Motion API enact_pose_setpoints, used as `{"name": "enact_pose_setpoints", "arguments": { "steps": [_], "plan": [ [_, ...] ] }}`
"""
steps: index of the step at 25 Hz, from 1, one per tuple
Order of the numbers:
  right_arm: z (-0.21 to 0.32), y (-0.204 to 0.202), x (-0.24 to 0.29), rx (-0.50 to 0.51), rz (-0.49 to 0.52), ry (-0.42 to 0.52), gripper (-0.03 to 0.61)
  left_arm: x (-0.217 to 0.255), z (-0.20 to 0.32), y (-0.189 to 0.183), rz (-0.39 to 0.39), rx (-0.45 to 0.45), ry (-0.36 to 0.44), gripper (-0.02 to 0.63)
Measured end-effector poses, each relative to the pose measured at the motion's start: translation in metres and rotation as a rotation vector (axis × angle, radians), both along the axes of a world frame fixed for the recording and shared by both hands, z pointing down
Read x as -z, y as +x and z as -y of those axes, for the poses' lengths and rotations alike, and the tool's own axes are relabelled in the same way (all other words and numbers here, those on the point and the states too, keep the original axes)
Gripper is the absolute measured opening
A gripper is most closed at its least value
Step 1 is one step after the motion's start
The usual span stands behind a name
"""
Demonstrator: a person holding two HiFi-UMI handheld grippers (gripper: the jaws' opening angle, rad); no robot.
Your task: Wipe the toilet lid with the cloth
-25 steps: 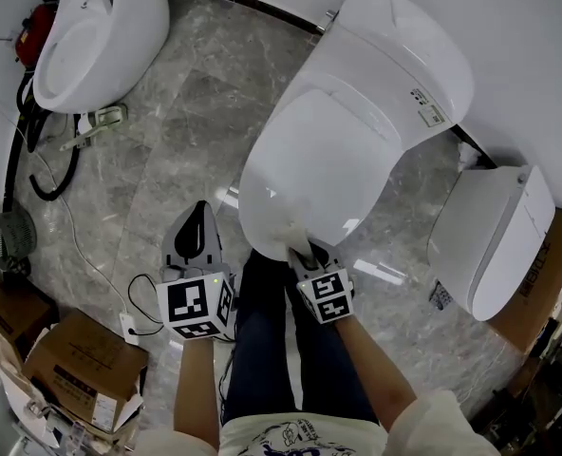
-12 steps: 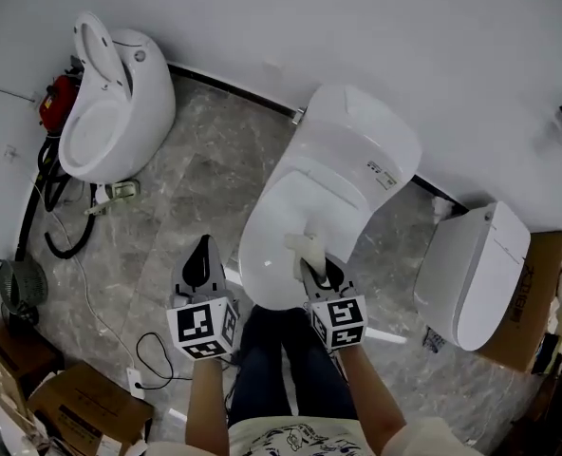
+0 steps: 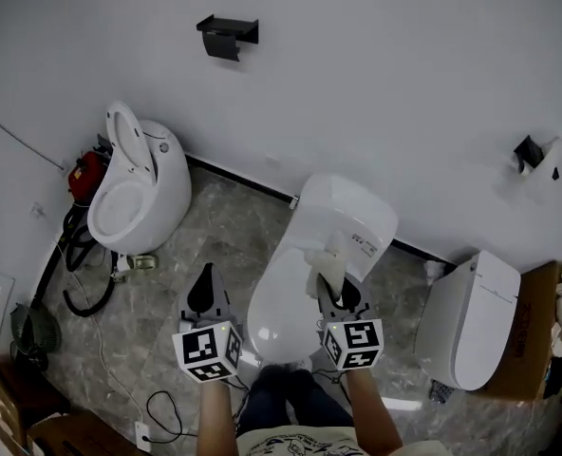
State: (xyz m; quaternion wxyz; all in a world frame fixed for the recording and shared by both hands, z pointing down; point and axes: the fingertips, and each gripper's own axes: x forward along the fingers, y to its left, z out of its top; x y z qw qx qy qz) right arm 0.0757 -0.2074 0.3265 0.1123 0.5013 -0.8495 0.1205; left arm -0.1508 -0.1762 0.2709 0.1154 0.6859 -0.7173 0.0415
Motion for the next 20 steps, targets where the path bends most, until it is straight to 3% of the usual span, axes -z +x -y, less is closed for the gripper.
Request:
{"name": "enact_pose_setpoints", "arguments": {
  "steps": [8, 20],
  "plan": [
    [0.007, 0.009, 0.107, -0.030, 0.048, 0.189, 0.110, 0.089, -0.006, 0.000, 0.035, 0.016, 0.135, 0.008],
    [-0.006, 0.012, 0.177, -0.038, 0.073, 0.311, 0.110, 0.148, -0.024, 0.000, 0.053, 0.031, 0.217, 0.009]
  ]
}}
